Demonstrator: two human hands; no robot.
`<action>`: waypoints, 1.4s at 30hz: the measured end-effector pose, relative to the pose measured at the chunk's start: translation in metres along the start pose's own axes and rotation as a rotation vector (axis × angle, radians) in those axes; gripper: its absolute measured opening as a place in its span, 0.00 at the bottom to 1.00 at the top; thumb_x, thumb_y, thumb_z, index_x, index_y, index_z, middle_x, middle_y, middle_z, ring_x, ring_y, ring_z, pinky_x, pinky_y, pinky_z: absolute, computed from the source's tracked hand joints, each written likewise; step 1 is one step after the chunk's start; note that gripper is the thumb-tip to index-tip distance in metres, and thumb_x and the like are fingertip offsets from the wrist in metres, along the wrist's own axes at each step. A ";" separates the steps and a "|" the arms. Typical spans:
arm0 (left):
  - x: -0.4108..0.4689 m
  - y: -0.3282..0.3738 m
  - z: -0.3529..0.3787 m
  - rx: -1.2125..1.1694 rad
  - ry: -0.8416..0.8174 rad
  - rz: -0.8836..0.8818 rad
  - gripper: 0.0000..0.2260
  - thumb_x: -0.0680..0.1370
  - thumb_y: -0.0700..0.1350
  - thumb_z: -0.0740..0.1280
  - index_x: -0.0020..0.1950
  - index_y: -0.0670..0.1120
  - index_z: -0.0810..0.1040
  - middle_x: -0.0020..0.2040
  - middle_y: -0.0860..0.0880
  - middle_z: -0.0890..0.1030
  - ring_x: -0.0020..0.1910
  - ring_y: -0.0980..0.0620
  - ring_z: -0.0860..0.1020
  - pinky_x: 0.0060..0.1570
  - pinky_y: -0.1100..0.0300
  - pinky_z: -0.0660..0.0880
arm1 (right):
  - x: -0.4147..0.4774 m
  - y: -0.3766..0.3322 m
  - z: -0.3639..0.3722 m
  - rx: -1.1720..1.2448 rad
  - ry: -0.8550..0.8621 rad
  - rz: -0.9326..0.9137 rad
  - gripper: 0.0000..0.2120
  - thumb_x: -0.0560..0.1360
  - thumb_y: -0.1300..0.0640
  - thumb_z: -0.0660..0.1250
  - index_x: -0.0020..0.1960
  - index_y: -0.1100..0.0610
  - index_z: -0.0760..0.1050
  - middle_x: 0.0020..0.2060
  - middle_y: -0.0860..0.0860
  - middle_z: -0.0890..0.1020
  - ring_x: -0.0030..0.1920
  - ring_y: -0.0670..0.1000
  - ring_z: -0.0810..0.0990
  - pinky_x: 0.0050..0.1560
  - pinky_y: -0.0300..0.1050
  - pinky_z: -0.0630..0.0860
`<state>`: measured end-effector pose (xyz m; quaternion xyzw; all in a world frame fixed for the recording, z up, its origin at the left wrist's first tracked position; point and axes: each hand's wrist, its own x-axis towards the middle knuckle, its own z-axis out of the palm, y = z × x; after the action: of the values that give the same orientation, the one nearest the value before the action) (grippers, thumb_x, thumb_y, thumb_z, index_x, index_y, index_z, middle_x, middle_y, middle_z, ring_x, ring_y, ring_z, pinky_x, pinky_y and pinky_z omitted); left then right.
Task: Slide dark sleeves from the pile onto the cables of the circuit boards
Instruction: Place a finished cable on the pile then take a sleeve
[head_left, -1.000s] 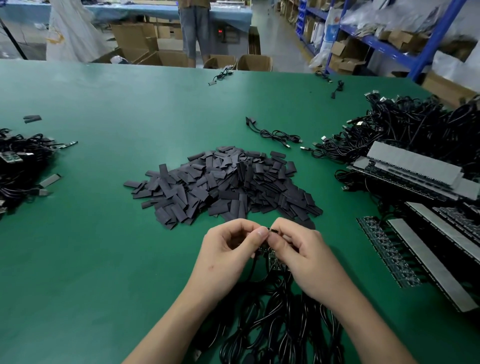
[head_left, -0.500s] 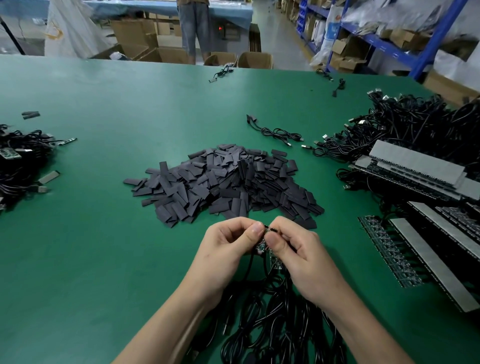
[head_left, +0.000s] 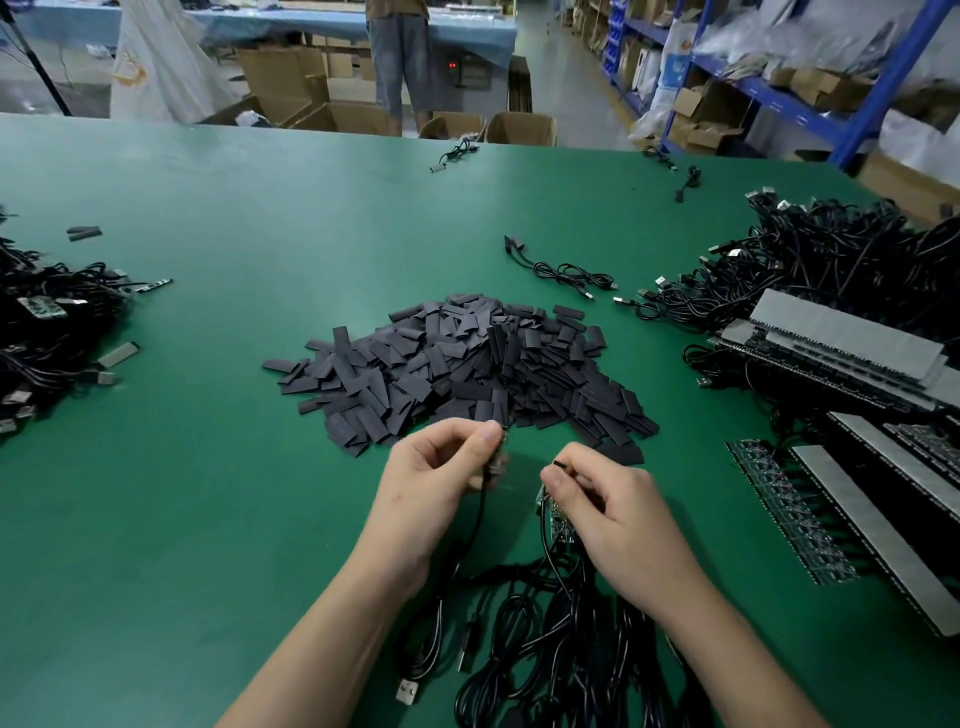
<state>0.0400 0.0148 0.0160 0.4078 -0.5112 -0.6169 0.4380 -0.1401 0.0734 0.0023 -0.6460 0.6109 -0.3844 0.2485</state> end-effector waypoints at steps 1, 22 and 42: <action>0.001 0.001 -0.004 0.033 0.031 0.029 0.11 0.75 0.55 0.72 0.42 0.48 0.85 0.36 0.53 0.80 0.39 0.55 0.75 0.46 0.61 0.75 | -0.001 0.002 -0.001 -0.100 0.018 0.023 0.17 0.80 0.37 0.59 0.40 0.48 0.70 0.28 0.45 0.70 0.30 0.45 0.68 0.32 0.44 0.65; 0.026 0.025 -0.013 0.606 0.116 0.207 0.17 0.82 0.54 0.66 0.39 0.50 0.86 0.36 0.49 0.85 0.37 0.51 0.82 0.40 0.56 0.76 | -0.004 -0.049 -0.055 1.095 0.183 0.081 0.11 0.79 0.49 0.66 0.42 0.52 0.82 0.31 0.50 0.79 0.29 0.47 0.77 0.33 0.39 0.78; 0.083 0.010 -0.028 1.510 0.103 0.563 0.11 0.78 0.54 0.73 0.59 0.54 0.85 0.54 0.53 0.83 0.58 0.47 0.78 0.54 0.51 0.68 | 0.015 0.004 -0.018 0.173 -0.072 0.267 0.10 0.82 0.46 0.64 0.44 0.46 0.78 0.28 0.47 0.69 0.30 0.49 0.64 0.38 0.48 0.63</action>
<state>0.0444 -0.0731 0.0175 0.4775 -0.8528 0.0480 0.2060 -0.1575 0.0604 0.0121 -0.5486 0.6465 -0.3759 0.3738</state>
